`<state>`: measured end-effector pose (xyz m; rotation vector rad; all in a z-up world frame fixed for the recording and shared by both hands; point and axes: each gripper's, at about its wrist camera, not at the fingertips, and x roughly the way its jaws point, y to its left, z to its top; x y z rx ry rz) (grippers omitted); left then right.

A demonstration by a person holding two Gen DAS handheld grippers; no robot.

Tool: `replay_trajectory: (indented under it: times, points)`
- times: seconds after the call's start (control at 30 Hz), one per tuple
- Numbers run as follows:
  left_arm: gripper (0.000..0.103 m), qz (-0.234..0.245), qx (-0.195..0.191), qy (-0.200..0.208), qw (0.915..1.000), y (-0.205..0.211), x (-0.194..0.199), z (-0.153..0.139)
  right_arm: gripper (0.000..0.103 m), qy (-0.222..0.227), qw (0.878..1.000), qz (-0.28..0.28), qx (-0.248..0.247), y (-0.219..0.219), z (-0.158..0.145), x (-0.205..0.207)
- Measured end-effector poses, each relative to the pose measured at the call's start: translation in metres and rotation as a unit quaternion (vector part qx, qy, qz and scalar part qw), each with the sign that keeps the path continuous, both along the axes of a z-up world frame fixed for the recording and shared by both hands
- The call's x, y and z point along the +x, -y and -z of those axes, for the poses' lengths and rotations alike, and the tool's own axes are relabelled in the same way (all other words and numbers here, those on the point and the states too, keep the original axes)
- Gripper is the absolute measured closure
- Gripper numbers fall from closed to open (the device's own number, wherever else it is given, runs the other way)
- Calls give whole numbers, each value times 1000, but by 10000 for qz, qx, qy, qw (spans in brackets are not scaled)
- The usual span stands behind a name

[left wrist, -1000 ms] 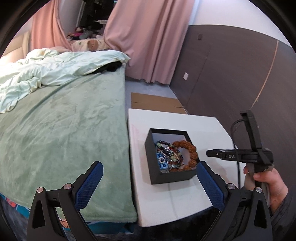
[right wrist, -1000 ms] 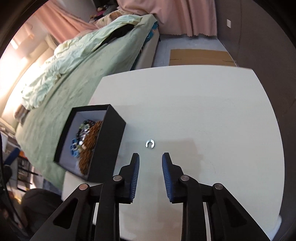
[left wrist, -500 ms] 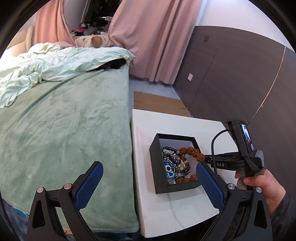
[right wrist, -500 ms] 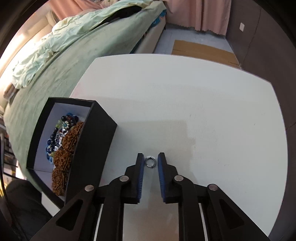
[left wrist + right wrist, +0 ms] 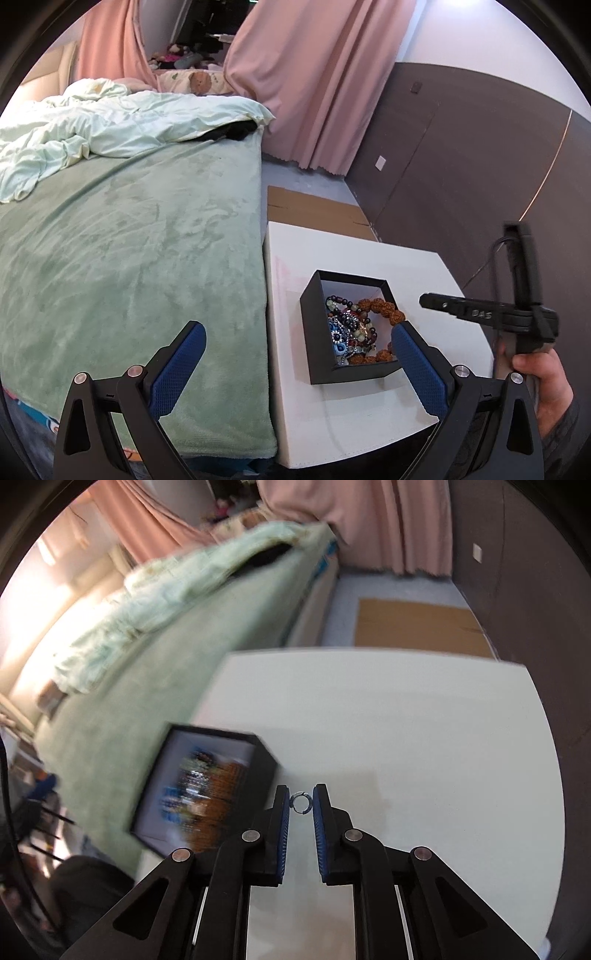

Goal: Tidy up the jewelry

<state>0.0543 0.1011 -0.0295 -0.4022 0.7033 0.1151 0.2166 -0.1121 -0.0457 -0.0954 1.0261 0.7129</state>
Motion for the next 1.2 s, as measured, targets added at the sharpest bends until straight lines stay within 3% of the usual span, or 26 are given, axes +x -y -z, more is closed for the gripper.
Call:
replay_trajectory:
  times: [0.27,0.3,0.37,0.4,0.53,0.63,0.77,0.93,1.03,1.2]
  points:
    - [2,-17,-1,-73,10000,7,-4,-5,86,303,9959,-705,475,-36,-25,-35]
    - [2,-27,-5,-79,10000,8,-5,-5,80,311,9959,-717,463,-40,-25,-39]
    - [2,-31,-16,-64,10000,10,-8,-7,36,395,9966,-585,435,-37,-26,-42]
    - [2,-29,-12,-65,10000,10,-8,-7,30,473,9970,-463,413,-33,-28,-44]
    - [2,44,33,-37,10000,17,-14,-11,28,378,9970,-253,634,-14,-31,-48]
    - [2,147,132,27,9998,25,-20,-15,28,556,9963,-30,647,6,-39,-58]
    - [2,274,282,172,9991,39,-30,-21,19,620,9947,259,779,35,-45,-71]
    - [2,380,480,379,9974,53,-40,-28,17,676,9923,464,934,68,-52,-89]
    - [2,446,612,460,9961,60,-45,-32,8,739,9916,504,935,80,-54,-100]
    - [2,409,765,509,9949,65,-52,-39,8,813,9888,626,1086,103,-62,-120]
